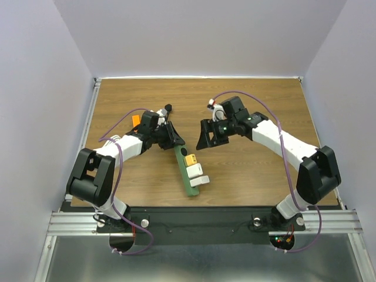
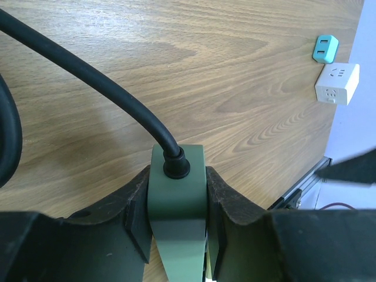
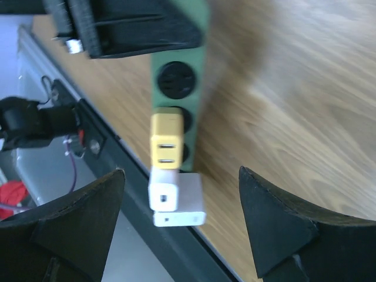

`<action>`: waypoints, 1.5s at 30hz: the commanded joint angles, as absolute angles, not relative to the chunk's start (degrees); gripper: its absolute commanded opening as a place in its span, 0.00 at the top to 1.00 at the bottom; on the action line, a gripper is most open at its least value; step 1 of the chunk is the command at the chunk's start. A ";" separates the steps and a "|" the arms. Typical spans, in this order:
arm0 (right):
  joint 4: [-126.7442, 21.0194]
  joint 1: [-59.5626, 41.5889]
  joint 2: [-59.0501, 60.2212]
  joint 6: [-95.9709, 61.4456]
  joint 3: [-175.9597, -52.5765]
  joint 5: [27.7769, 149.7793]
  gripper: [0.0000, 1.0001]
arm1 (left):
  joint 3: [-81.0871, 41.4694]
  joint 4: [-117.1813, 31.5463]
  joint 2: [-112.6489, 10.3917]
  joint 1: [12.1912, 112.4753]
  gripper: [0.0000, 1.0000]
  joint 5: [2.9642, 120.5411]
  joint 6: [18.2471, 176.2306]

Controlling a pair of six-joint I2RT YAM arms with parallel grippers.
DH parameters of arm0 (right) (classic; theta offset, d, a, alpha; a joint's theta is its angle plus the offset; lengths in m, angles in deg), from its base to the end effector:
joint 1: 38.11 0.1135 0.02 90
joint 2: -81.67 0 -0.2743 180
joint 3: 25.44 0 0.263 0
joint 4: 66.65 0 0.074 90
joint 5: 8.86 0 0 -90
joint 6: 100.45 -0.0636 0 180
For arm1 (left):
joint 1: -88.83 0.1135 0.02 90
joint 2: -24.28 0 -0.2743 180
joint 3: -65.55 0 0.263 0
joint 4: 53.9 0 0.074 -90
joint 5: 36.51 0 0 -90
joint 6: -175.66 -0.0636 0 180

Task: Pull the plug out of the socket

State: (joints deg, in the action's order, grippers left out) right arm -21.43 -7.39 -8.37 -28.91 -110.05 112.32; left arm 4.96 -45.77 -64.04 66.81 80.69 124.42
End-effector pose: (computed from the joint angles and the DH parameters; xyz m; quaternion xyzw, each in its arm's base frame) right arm 0.2956 0.2140 0.2636 -0.1868 0.8921 0.3651 0.1896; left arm 0.3141 -0.1584 0.1888 -0.0201 0.8718 -0.4044 0.2756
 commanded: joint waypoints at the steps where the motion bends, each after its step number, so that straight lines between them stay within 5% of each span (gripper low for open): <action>1: -27.09 -4.72 -8.86 -30.92 -110.00 117.09 0.17 | 1.73 -48.80 -63.00 66.68 1.00 83.02 123.27; 15: -27.44 5.21 -15.27 -31.98 -111.49 112.60 0.21 | 1.30 -49.06 -62.29 66.77 1.00 83.02 124.24; 24: -27.44 6.18 -16.42 -32.68 -110.79 110.41 0.65 | 1.12 -49.06 -61.42 66.69 1.00 83.11 124.86; 28: -27.53 6.18 -16.68 -33.30 -111.67 108.21 0.97 | 1.73 -49.33 -59.93 66.68 0.99 83.29 125.91; 29: -27.62 6.18 -16.77 -33.39 -111.93 108.03 0.99 | 2.08 -49.59 -59.49 66.68 0.93 83.29 126.17; 30: -27.53 6.18 -16.95 -33.39 -112.20 108.12 1.00 | 2.78 -49.68 -58.96 66.68 0.72 83.20 126.35; 32: -27.53 6.18 -17.03 -33.39 -112.98 107.59 1.00 | 3.58 -50.03 -57.47 66.68 0.47 82.76 127.05; 33: -27.53 6.27 -17.21 -33.39 -113.25 107.59 1.00 | 4.36 -50.03 -57.03 66.68 0.42 82.41 127.23; 39: -27.53 6.27 -17.47 -33.83 -114.92 106.98 1.00 | 8.05 -50.03 -53.16 66.77 0.24 78.37 129.95; 45: -27.53 6.27 -17.30 -34.79 -115.71 104.69 1.00 | 10.60 -46.34 -50.26 66.77 0.21 71.78 131.80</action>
